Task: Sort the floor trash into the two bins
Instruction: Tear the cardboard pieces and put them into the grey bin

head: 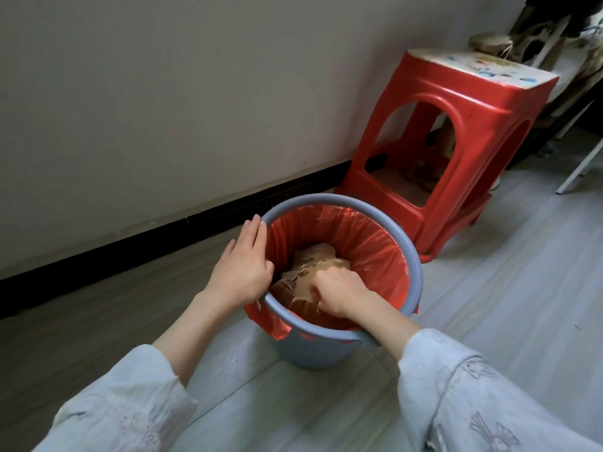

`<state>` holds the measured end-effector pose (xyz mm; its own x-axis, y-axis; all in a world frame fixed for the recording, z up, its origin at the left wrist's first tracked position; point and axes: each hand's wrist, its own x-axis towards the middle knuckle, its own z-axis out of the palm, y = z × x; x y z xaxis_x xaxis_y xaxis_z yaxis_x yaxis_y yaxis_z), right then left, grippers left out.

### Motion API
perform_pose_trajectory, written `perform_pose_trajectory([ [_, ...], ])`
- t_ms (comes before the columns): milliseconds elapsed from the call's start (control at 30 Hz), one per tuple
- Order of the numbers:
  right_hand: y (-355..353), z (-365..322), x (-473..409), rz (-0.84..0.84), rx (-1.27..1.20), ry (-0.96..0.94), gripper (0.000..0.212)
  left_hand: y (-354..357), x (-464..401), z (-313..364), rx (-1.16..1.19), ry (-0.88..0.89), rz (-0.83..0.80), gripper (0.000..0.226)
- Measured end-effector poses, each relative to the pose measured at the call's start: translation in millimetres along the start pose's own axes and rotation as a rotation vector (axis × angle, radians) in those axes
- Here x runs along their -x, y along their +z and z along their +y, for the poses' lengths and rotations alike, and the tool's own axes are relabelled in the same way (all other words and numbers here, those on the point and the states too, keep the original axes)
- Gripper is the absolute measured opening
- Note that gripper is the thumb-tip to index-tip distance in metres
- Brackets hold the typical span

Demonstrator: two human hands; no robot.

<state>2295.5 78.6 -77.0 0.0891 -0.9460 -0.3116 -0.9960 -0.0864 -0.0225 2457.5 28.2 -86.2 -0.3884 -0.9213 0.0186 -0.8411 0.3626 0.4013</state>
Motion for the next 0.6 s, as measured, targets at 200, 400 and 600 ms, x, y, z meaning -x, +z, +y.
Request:
perform_pose_trajectory([
  [200,29.0,-0.8,-22.5,-0.326,-0.239,0.131,0.028,3.6,-1.9,-2.1,0.005,-0.017,-0.017,0.067],
  [400,13.1,20.2,-4.1,-0.118,-0.673,0.171,0.015,-0.2,-0.4,1.9,0.002,-0.043,-0.006,0.061],
  [600,-16.3,51.8,64.3,0.323,-0.892,0.125,0.02,-1.8,15.2,36.3,-0.113,0.106,0.143,0.055],
])
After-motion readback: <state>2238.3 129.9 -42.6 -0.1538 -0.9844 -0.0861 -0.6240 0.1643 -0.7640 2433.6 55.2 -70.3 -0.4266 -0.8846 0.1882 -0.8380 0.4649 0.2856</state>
